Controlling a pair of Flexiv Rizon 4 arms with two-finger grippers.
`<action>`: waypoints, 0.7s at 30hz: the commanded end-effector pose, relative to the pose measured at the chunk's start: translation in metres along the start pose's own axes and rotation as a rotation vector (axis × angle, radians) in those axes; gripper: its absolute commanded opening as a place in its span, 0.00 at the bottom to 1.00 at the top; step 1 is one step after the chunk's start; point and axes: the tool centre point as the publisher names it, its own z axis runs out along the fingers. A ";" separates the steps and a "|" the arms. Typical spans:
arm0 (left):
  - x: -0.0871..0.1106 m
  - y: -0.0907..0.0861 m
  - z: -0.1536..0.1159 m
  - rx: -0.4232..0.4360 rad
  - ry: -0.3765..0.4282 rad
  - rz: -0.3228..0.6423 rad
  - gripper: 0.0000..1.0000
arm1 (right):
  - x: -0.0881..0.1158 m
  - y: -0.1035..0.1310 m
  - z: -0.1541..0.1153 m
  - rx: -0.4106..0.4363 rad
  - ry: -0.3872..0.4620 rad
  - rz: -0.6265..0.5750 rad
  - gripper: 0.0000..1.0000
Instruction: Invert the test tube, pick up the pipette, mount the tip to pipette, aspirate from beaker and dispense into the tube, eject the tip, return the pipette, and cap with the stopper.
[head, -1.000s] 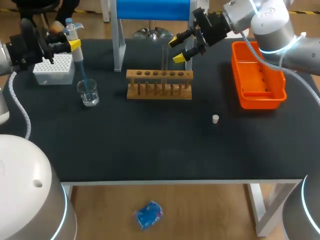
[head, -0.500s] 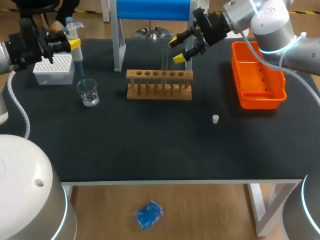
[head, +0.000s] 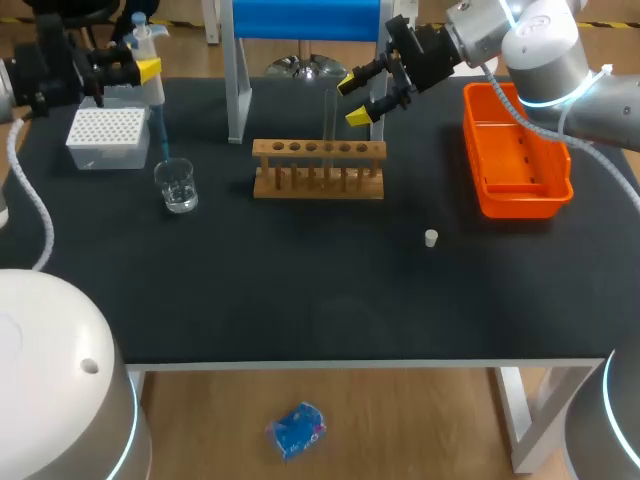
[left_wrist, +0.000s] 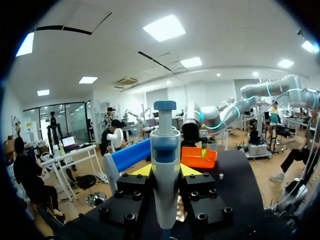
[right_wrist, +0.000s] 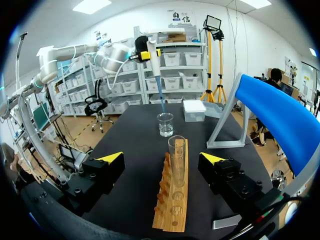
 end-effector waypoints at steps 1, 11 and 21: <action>0.007 -0.039 -0.001 -0.030 -0.002 0.009 0.00 | 0.001 0.000 -0.001 0.002 -0.001 0.000 1.00; 0.033 -0.134 0.028 -0.036 0.134 0.048 0.00 | 0.001 0.000 -0.001 0.002 -0.001 0.000 1.00; 0.067 -0.187 0.085 -0.067 0.296 0.088 0.00 | 0.001 0.000 -0.001 0.002 -0.001 0.000 1.00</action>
